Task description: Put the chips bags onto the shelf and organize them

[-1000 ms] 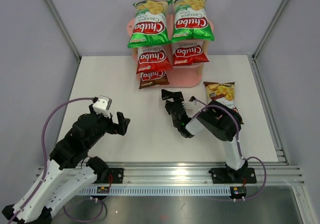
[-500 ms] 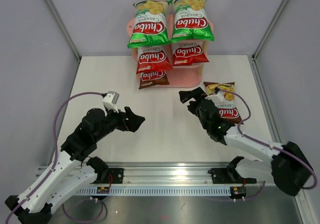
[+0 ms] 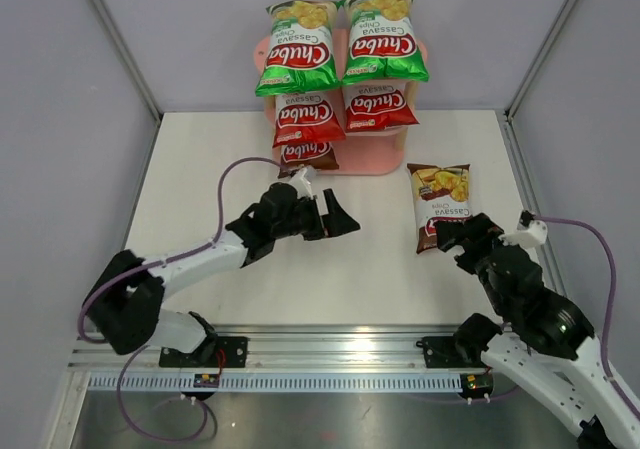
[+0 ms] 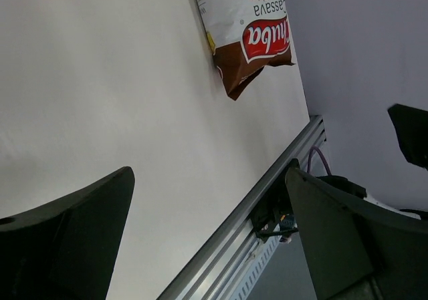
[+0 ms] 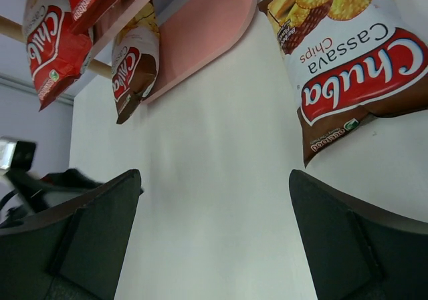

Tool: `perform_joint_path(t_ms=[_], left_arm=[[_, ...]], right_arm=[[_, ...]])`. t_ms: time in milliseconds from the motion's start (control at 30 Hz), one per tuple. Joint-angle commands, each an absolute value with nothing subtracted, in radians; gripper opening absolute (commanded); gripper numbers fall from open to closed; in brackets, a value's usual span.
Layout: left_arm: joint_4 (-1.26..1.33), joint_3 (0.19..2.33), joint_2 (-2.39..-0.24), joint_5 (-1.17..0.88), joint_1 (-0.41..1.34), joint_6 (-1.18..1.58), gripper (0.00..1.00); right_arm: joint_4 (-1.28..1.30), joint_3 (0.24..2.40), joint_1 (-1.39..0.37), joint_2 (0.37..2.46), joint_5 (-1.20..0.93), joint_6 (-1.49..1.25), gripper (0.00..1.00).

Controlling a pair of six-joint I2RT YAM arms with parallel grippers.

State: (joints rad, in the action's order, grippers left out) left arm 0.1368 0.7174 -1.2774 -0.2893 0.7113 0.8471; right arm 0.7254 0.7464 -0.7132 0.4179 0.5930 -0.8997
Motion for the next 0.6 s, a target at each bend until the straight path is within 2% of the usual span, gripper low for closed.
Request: perform_joint_path(t_ms=[0, 200, 367, 567], left_arm=[[0.336, 0.865, -1.466, -0.298, 0.776, 0.922, 0.99], [0.371, 1.13, -1.829, -0.273, 0.848, 0.983, 0.99], [0.307, 1.38, -2.031, -0.235, 0.879, 0.996, 0.99], [0.313, 1.545, -2.233, -0.291, 0.891, 1.04, 0.99]], right_arm=[[0.905, 0.836, -0.71, 0.327, 0.62, -0.873, 0.99], [0.977, 0.908, -0.712, 0.261, 0.623, -0.83, 0.99], [1.019, 0.94, -0.712, 0.262, 0.629, -0.799, 1.0], [1.008, 0.962, -0.712, 0.238, 0.575, -0.796, 0.99]])
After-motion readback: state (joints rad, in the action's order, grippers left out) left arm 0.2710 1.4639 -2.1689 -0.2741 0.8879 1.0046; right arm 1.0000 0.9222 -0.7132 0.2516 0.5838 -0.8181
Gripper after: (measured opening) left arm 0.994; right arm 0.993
